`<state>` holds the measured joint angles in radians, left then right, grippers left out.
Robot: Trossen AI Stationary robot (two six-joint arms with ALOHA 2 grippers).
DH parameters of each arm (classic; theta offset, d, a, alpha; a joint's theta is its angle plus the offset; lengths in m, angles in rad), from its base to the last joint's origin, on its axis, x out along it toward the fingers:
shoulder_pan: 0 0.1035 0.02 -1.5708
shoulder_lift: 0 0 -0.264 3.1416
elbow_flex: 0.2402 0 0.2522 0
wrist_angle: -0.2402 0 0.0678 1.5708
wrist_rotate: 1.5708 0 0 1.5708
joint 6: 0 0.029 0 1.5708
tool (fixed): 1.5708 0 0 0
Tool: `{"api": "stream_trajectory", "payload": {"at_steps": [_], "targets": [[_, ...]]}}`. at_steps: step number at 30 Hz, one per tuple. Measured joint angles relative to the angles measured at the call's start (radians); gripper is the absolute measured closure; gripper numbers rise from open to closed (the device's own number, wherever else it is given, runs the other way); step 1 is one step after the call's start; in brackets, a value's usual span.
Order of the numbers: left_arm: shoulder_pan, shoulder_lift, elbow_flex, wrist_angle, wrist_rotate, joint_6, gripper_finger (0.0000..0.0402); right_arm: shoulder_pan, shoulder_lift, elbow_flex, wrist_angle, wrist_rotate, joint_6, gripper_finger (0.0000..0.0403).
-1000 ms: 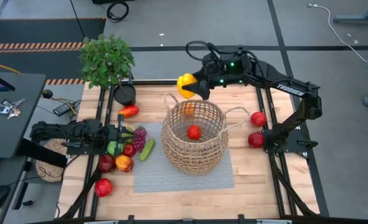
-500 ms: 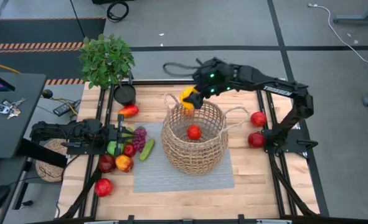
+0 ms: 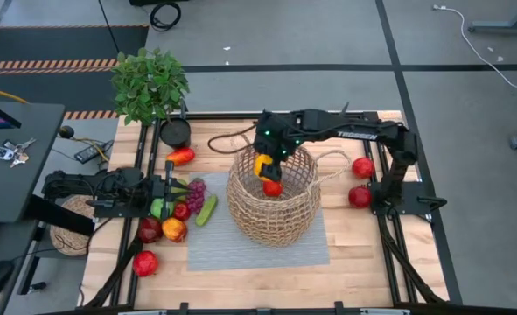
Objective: Build produce basket
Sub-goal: Put the yellow bell pepper into the brown basket
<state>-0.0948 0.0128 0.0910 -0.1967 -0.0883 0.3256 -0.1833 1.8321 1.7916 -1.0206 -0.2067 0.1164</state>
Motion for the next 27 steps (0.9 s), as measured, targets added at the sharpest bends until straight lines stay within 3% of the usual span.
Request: {"api": "stream_trajectory", "payload": {"at_steps": [13, 19, 27], "targets": [[0.000, 0.000, 0.000, 0.005, 0.000, 0.000, 0.0366, 0.000, 0.121, 0.000, -0.040, 0.005, -0.199, 0.0079], [0.000, 0.000, 0.000, 0.005, 0.000, 0.000, 0.0371, 0.001, 0.132, 0.000, -0.087, 0.151, -0.220, 0.0079], [0.000, 0.000, 0.000, 0.005, 0.000, 0.000, 0.0371, 0.001, 0.132, 0.000, -0.320, 0.110, -0.259, 0.0078]]}}
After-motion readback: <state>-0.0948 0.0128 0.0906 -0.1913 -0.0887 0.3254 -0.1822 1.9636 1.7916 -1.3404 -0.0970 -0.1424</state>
